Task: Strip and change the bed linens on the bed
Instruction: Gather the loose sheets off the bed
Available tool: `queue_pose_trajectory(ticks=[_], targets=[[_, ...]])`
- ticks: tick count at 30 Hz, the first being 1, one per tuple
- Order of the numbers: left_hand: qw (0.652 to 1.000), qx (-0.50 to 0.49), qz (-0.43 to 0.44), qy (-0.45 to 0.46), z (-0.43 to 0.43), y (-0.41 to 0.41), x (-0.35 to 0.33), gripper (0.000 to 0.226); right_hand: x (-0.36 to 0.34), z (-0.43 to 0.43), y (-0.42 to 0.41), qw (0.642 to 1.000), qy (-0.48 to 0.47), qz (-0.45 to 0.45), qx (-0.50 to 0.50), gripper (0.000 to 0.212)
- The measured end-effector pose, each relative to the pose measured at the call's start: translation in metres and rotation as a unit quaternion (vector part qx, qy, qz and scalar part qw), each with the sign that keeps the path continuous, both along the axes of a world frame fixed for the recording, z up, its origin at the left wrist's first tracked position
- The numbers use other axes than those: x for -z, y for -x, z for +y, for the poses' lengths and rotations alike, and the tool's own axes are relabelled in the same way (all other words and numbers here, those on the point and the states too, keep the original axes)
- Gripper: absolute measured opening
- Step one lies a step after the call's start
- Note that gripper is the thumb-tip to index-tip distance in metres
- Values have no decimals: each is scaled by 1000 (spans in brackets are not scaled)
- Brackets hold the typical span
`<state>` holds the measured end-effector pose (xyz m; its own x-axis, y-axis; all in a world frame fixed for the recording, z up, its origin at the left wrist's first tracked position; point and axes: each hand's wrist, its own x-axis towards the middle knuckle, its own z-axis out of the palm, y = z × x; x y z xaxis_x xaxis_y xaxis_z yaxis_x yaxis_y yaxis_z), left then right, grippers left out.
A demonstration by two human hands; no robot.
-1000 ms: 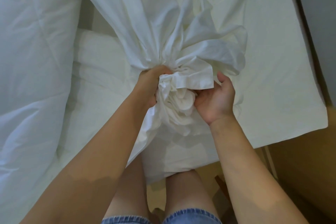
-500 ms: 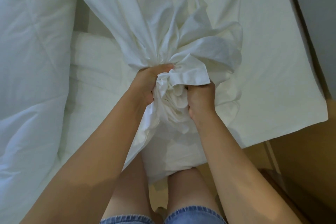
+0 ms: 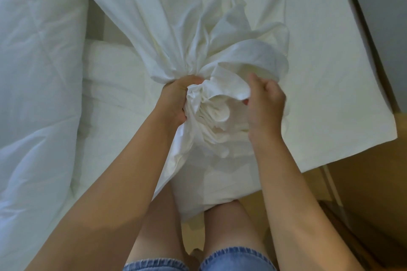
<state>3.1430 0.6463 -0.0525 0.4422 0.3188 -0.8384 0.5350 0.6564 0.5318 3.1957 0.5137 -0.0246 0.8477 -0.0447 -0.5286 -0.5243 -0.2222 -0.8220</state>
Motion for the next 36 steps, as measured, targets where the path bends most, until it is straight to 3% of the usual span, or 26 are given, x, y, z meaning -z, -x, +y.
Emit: queue_pose_trajectory(ticks=[3,5,6,11,14,18,21,25,28,32,36], targets=[[999,27,13,-25,1,1,-3,19,4,14,-8,969,73,90,-219,31],[999,37,11,-31,4,5,-1,46,12,24,-13,951,101,105,-272,30],[999,40,3,-34,4,7,0,52,17,28,-16,947,111,103,-284,29],[999,33,16,-35,3,7,0,26,27,39,-23,938,182,54,-289,29],[1000,23,-1,-7,6,12,1,17,27,40,-21,938,139,94,-304,24],[1000,9,-22,12,8,20,8,23,28,41,-17,921,132,147,-337,18],[998,1,-47,33,9,20,9,2,29,45,-16,916,125,139,-355,20],[997,10,-53,56,10,22,13,9,27,49,-18,900,107,155,-394,27],[995,10,-59,77,11,24,13,10,28,53,-24,854,170,144,-471,27],[996,13,-45,75,11,25,16,35,34,62,-24,813,245,137,-511,20],[999,3,-13,45,11,27,31,46,42,65,-12,832,283,76,-471,31]])
